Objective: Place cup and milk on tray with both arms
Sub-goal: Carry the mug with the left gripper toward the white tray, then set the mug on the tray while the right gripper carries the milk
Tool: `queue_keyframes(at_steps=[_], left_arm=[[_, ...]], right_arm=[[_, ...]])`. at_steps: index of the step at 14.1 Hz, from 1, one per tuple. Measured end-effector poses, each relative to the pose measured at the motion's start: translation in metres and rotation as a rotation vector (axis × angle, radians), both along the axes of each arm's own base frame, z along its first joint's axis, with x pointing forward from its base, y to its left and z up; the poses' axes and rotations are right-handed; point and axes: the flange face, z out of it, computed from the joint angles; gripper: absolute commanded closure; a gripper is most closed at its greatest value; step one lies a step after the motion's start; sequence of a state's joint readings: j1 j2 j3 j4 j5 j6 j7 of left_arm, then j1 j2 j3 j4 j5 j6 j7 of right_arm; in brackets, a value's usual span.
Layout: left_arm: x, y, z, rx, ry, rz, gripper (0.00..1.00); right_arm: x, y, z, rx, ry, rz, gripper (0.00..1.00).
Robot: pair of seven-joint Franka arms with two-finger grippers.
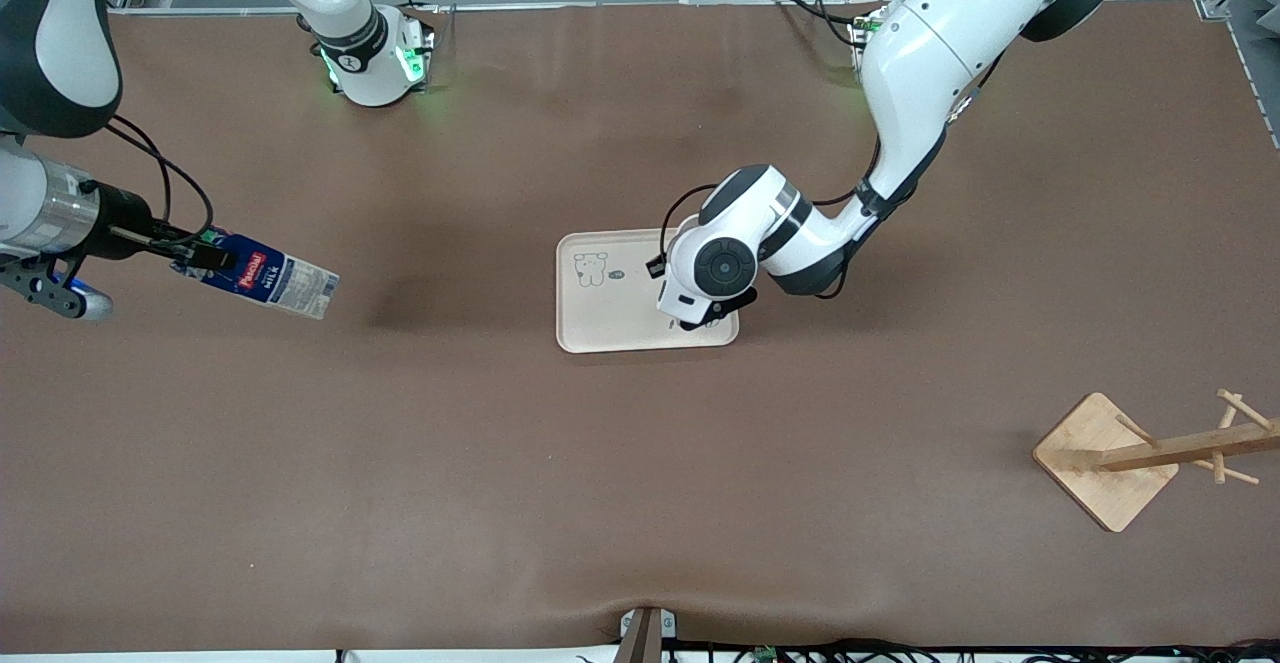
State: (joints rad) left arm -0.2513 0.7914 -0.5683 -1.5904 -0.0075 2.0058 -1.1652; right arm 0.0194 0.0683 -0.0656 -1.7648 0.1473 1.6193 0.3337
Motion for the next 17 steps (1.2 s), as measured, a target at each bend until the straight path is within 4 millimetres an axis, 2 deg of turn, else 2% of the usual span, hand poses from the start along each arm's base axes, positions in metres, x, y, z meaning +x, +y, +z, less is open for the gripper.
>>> queue_keyframes(at_steps=[1,3,5,6,8,10,13,15,17], left_arm=[[0.000,0.000,0.000,0.000,0.000,0.000,0.00],[0.006,0.001,0.003,-0.005,-0.012,0.006,0.00],[0.022,0.002,0.020,-0.014,-0.060,0.010,0.00],[0.032,0.004,0.033,-0.018,-0.081,0.016,0.00],[0.055,0.019,0.076,-0.007,-0.122,0.025,0.00],[0.082,0.051,0.131,0.039,-0.220,0.019,0.00],[0.106,0.105,0.206,0.105,-0.369,-0.033,0.00],[0.122,0.154,0.240,0.116,-0.408,-0.074,0.00],[0.137,0.212,0.269,0.118,-0.435,-0.121,0.00]], right_arm=[[-0.001,0.019,0.006,0.003,0.009,0.036,1.00],[-0.003,0.062,0.014,0.002,0.008,0.107,1.00],[-0.007,0.095,0.016,-0.006,0.013,0.135,1.00],[-0.010,0.109,0.015,-0.025,0.022,0.133,1.00],[-0.017,0.142,0.013,-0.075,0.029,0.146,1.00],[-0.025,0.175,0.011,-0.095,0.031,0.171,1.00],[-0.037,0.228,-0.004,-0.113,0.042,0.219,1.00],[-0.043,0.272,-0.022,-0.128,0.024,0.219,1.00],[-0.051,0.315,-0.047,-0.137,0.008,0.239,1.00]])
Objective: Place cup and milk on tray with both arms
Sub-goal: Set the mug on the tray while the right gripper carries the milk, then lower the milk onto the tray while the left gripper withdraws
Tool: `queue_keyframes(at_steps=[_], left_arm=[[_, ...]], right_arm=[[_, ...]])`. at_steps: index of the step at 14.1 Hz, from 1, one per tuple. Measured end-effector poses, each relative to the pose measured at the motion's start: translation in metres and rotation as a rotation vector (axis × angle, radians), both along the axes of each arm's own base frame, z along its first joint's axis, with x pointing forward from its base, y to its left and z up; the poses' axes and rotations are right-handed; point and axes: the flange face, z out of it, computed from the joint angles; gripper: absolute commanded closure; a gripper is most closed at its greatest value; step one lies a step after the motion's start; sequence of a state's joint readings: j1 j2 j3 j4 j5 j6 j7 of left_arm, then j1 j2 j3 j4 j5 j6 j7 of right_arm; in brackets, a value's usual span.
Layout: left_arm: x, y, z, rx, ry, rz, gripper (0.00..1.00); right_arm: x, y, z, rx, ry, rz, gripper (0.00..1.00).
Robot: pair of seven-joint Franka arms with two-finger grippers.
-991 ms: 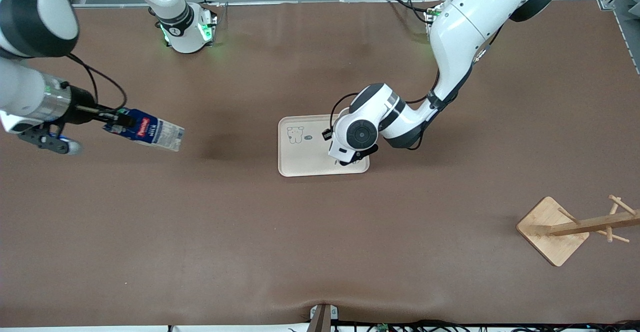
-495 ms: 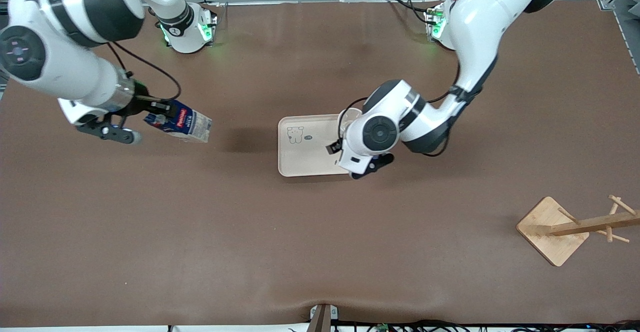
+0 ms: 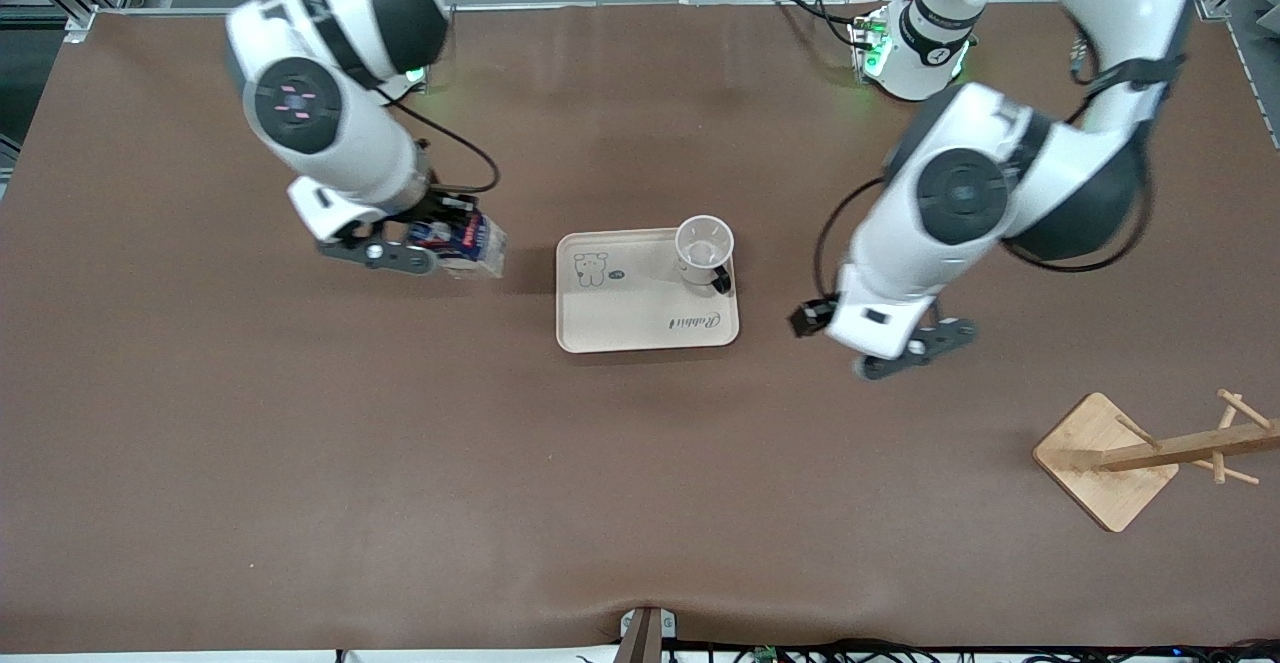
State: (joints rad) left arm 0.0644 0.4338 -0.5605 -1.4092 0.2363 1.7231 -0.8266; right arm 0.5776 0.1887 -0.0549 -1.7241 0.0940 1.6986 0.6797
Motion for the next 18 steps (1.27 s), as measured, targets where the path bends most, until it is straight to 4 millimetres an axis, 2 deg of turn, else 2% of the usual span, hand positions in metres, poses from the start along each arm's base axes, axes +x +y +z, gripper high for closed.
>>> queue_keyframes(at_steps=[3,6,8,11,12,13,16,18], left_arm=[[0.011,0.085,0.042,0.020,-0.034,-0.068,0.00],[0.005,0.138,0.083,0.049,-0.070,-0.116,0.00],[-0.007,0.153,0.106,0.072,-0.074,-0.135,0.00],[-0.025,0.147,0.133,0.099,-0.087,-0.140,0.00],[-0.030,0.144,0.140,0.106,-0.093,-0.143,0.00],[-0.035,0.142,0.147,0.112,-0.101,-0.144,0.00],[-0.049,0.134,0.167,0.130,-0.124,-0.149,0.00],[-0.056,0.135,0.171,0.145,-0.111,-0.151,0.00]], right_arm=[[-0.013,0.052,-0.036,-0.008,-0.023,0.012,1.00],[-0.022,0.088,-0.062,0.030,-0.038,0.010,1.00],[-0.026,0.104,-0.075,0.059,-0.038,0.013,1.00],[-0.032,0.123,-0.091,0.072,-0.052,0.031,1.00],[-0.035,0.128,-0.098,0.072,-0.055,0.036,0.57],[-0.038,0.133,-0.103,0.069,-0.054,0.042,0.01],[-0.041,0.138,-0.103,0.066,-0.055,0.045,0.00],[-0.037,0.134,-0.106,0.060,-0.055,0.035,0.00]])
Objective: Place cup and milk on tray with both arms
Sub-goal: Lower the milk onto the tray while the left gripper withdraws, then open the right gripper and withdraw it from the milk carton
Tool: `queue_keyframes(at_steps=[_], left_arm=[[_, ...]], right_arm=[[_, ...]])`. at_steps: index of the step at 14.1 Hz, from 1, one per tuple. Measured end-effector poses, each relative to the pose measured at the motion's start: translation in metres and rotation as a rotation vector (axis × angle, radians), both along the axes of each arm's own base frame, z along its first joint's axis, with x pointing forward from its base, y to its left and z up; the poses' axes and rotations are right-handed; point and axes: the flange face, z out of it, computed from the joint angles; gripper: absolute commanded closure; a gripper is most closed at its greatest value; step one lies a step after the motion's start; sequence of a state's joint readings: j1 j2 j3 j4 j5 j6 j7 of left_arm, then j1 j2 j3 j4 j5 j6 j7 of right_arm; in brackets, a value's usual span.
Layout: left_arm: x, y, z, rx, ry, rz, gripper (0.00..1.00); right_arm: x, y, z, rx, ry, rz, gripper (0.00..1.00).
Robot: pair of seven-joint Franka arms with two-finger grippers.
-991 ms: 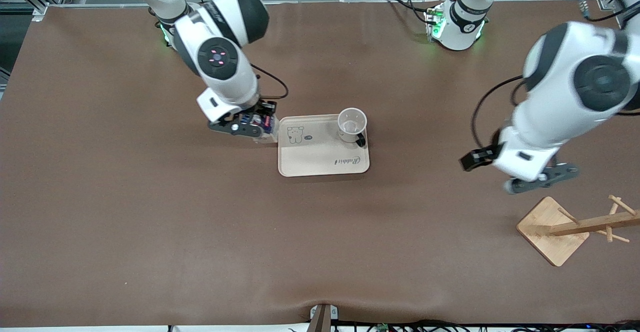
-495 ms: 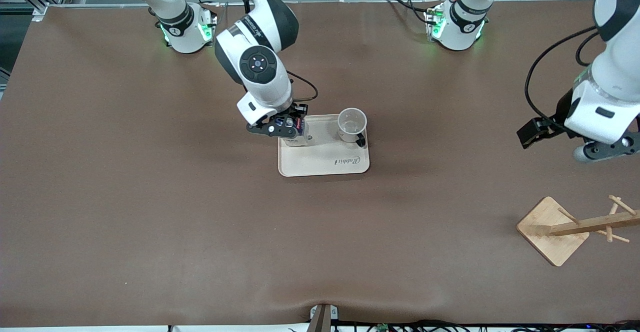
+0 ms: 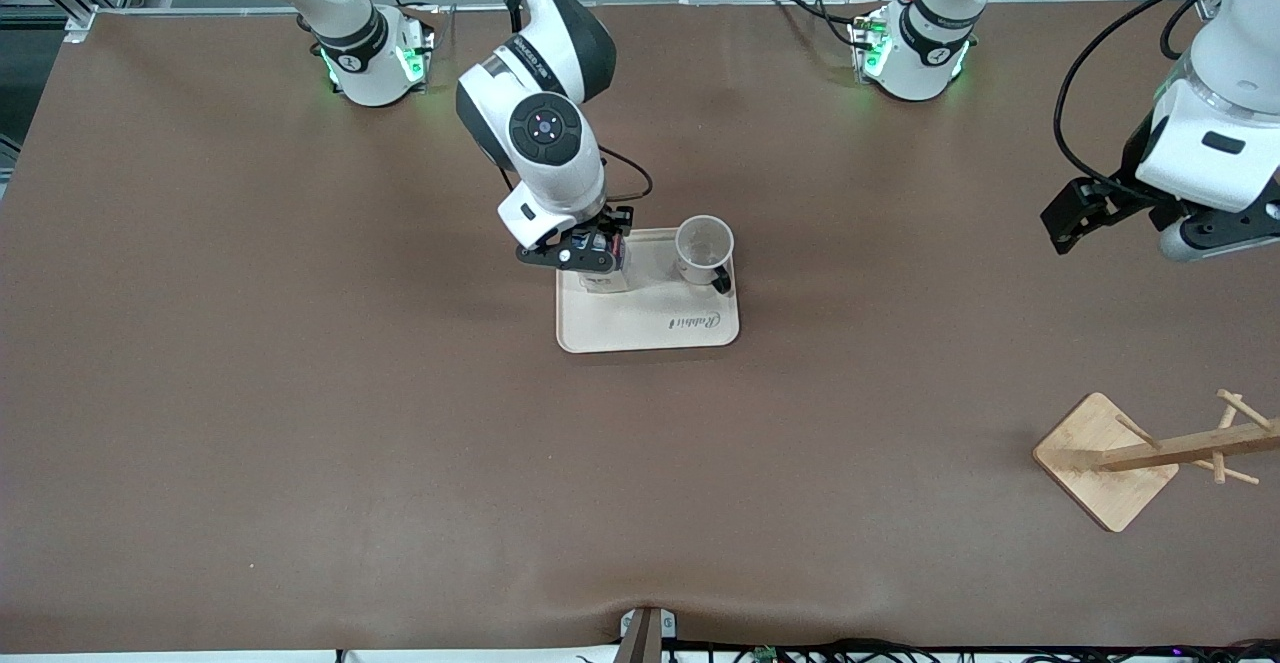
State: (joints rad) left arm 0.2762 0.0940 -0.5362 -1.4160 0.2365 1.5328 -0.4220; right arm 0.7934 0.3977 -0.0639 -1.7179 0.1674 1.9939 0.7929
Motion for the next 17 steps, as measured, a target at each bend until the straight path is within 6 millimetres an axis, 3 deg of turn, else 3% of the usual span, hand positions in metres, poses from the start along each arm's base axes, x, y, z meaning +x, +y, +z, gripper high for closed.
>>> queue_keyframes(at_steps=[2,5,8,11,14,17], left_arm=[[-0.005,0.003,0.003,0.012,0.013,0.002,0.00],[-0.010,0.021,0.006,-0.028,0.046,-0.012,0.00],[-0.016,0.053,0.012,-0.064,0.054,-0.022,0.00],[-0.027,0.070,0.016,-0.083,0.059,-0.046,0.00],[-0.038,0.070,0.018,-0.082,0.055,-0.059,0.00],[-0.040,0.063,0.018,-0.081,0.058,-0.072,0.00]], right_arm=[[0.010,-0.005,0.008,0.007,-0.015,-0.017,0.00],[0.043,-0.030,0.058,-0.005,0.015,-0.061,0.00],[0.072,-0.082,0.123,-0.043,0.090,-0.121,0.00],[0.099,-0.138,0.171,-0.042,0.098,-0.202,0.00],[0.127,-0.196,0.235,0.012,-0.004,-0.297,0.00],[0.125,-0.234,0.277,0.033,-0.063,-0.331,0.00]])
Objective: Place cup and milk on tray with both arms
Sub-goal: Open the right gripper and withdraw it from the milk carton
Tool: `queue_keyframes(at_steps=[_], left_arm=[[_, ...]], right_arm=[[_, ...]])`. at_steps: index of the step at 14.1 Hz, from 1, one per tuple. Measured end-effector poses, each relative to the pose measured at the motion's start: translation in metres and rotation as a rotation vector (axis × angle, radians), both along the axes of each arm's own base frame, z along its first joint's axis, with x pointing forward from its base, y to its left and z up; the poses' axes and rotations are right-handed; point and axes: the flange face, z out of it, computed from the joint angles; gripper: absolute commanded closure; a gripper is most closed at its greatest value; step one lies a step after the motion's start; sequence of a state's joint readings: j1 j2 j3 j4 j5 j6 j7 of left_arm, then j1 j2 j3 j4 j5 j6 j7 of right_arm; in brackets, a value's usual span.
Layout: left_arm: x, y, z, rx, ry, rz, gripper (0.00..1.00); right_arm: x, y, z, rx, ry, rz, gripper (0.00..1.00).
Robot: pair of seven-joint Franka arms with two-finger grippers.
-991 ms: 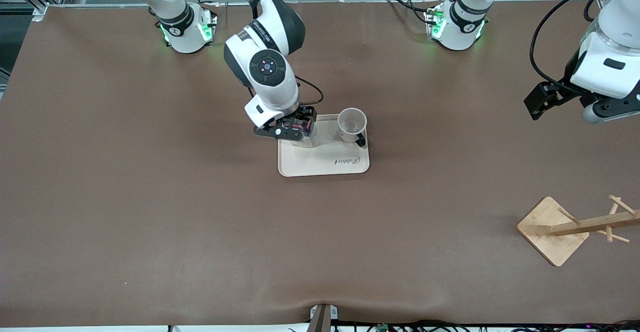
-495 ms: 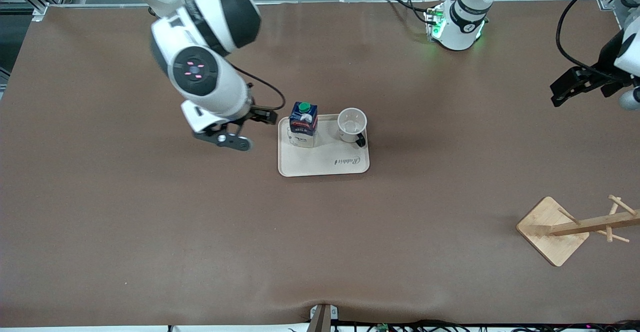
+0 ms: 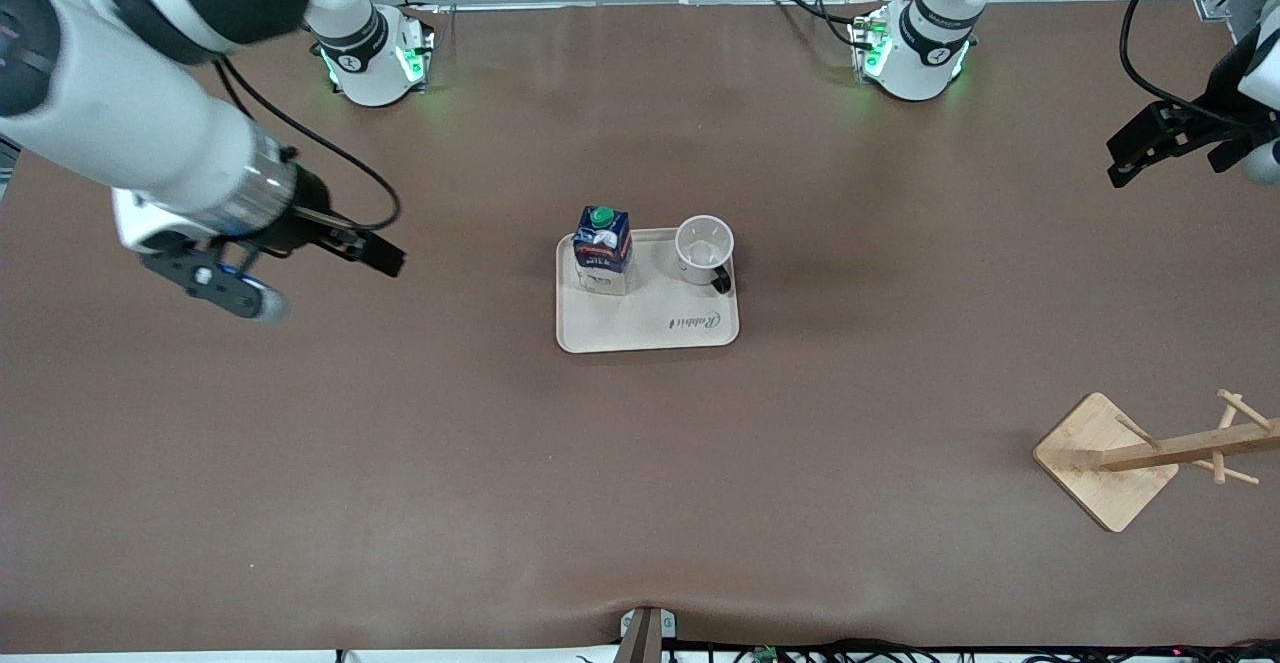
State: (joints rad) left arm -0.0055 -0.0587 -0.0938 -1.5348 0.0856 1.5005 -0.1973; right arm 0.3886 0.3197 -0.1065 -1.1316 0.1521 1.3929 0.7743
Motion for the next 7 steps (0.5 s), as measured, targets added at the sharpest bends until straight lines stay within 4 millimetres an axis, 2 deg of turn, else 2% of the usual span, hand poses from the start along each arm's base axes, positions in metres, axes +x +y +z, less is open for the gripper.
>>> queue_keyframes(at_steps=[1,3,4,7], left_arm=[[0.000,0.000,-0.002,0.000,0.004,-0.002,0.00],[0.001,-0.001,-0.007,0.001,0.014,-0.004,0.00],[0.001,-0.001,-0.009,0.001,0.017,-0.005,0.00],[0.001,-0.005,-0.011,-0.034,0.024,-0.015,0.00]], right_arm=[[-0.004,-0.008,0.007,-0.027,-0.014,0.017,0.00],[-0.011,-0.022,0.010,-0.076,-0.025,0.081,0.00],[-0.011,-0.035,0.010,-0.086,-0.026,0.118,0.00],[-0.006,-0.091,0.013,-0.085,-0.036,0.253,0.00]])
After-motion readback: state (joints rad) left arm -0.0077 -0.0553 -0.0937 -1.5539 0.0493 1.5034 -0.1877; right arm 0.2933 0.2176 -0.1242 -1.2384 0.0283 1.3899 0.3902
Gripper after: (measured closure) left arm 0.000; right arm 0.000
